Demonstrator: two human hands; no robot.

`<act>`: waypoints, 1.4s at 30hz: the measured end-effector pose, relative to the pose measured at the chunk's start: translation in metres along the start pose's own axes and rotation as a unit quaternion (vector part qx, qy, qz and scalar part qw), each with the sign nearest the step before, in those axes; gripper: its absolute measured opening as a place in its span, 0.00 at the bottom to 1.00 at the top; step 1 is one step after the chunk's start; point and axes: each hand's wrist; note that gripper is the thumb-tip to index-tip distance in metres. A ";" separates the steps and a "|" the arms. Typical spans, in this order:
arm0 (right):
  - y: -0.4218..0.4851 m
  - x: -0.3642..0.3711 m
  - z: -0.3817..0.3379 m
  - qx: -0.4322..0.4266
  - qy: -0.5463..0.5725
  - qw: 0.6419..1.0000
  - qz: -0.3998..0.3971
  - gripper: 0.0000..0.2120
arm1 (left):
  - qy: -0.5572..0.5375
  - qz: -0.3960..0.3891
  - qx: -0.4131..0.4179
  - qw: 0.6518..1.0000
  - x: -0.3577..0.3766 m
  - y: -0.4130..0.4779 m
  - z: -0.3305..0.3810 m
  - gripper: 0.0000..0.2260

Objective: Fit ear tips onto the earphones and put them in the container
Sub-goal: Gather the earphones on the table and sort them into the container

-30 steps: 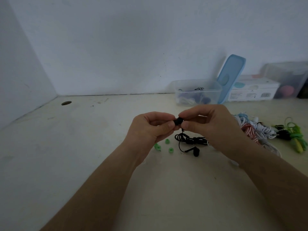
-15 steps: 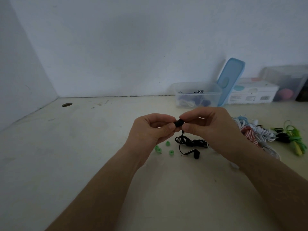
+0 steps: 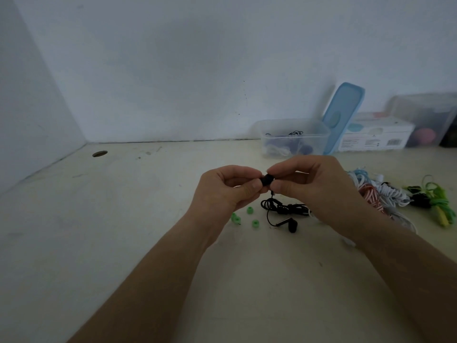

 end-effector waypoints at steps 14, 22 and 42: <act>-0.001 -0.003 0.001 0.026 0.069 0.997 -0.008 0.10 | -0.004 -0.016 -0.003 1.000 -0.002 0.000 0.002 0.06; 0.000 -0.001 0.004 0.035 0.056 0.998 0.003 0.09 | 0.106 -0.001 0.046 0.993 -0.001 0.000 -0.001 0.07; 0.000 -0.003 0.001 0.030 0.012 0.999 0.024 0.07 | 0.173 -0.017 0.074 0.982 0.000 0.004 -0.003 0.12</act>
Point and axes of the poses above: each hand's wrist, its own y-axis towards the middle knuckle, its own x-axis out of the palm, z = x × y, and after that the axes turned 12 degrees about -z, right-handed
